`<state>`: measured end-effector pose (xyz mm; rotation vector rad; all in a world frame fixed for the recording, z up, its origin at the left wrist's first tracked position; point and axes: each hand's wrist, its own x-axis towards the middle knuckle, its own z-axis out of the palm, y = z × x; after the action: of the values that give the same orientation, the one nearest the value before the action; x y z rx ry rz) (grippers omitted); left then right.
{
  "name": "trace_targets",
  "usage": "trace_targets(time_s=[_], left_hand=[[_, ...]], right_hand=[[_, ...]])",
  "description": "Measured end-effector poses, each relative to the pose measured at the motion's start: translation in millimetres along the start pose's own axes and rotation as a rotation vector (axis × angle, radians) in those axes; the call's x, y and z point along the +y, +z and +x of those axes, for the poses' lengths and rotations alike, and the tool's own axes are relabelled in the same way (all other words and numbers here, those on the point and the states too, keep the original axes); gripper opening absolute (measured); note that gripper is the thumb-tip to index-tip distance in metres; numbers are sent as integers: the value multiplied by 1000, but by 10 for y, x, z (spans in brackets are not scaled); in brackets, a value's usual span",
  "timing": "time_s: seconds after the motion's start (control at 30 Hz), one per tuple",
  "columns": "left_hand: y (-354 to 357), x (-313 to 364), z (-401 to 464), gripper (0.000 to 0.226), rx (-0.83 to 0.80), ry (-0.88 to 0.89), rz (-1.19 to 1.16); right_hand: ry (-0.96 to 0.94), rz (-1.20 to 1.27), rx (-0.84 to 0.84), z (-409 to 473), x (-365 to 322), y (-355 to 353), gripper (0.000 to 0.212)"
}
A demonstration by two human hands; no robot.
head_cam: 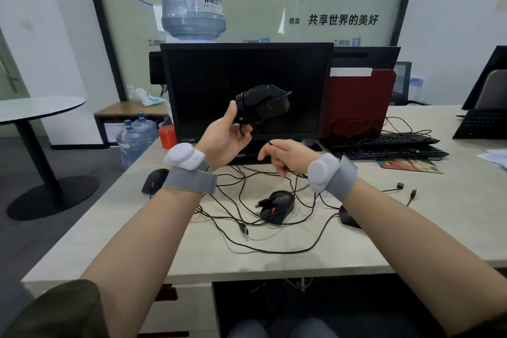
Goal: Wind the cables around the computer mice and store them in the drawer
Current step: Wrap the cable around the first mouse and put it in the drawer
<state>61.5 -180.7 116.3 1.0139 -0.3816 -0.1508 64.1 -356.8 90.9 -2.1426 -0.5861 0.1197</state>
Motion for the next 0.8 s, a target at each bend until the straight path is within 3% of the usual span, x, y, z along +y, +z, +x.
trace_targets(time_s=[0.2,0.37,0.5,0.63,0.8], left_hand=[[-179,-17,-106,37,-174,-177,52],[-196,-143,-170,26,-298,-220,505],[-150,-228,-128,38,-164,-119,1112],[-134,-338,-69,41,35,49,1171],[-166,-396,86,47,338,194,1112]], right_hand=[[61,60,58,45,23,-308,30],[209,-190,35,14,-66,-447,22],[265,-315,77,-13,-182,-460,21],[275,-240,101,17,-285,-393,29],[144,-260,100,19,-322,-264,41]])
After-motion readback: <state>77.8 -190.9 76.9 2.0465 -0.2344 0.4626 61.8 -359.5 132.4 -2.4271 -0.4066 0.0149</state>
